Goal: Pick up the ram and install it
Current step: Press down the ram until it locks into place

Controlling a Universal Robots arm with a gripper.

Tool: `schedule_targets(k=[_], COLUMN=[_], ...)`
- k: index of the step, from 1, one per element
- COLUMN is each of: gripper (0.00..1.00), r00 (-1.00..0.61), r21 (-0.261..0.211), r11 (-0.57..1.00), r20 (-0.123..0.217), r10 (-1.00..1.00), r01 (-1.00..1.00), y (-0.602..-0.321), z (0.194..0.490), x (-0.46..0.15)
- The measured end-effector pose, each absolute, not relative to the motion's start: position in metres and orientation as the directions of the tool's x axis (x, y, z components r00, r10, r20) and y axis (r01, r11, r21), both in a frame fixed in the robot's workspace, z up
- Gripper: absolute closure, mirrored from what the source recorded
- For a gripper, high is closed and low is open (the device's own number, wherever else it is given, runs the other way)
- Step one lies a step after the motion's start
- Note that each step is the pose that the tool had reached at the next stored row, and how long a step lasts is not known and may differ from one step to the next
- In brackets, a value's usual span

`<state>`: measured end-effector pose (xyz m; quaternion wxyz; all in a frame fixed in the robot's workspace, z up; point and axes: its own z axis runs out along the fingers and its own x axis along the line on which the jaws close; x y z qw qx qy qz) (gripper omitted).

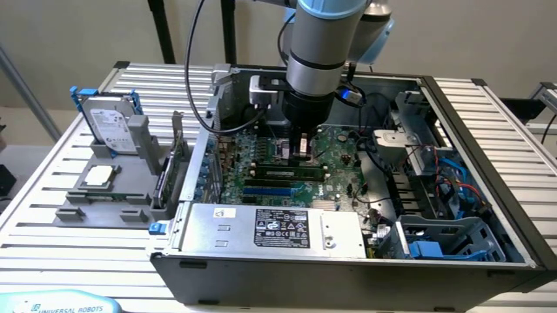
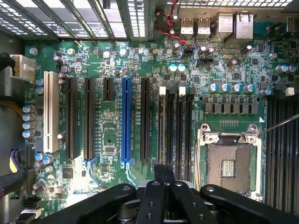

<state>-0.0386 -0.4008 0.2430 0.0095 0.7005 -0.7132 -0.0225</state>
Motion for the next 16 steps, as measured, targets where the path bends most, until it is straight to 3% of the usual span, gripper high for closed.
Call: schedule_targets(k=[16], gripper=[0.89], r00=[-0.018], r21=[0.038], r11=[0.018], r20=[-0.017], r10=[-1.000], r01=[-0.999], y=[-0.401], z=[0.225], x=[-0.039])
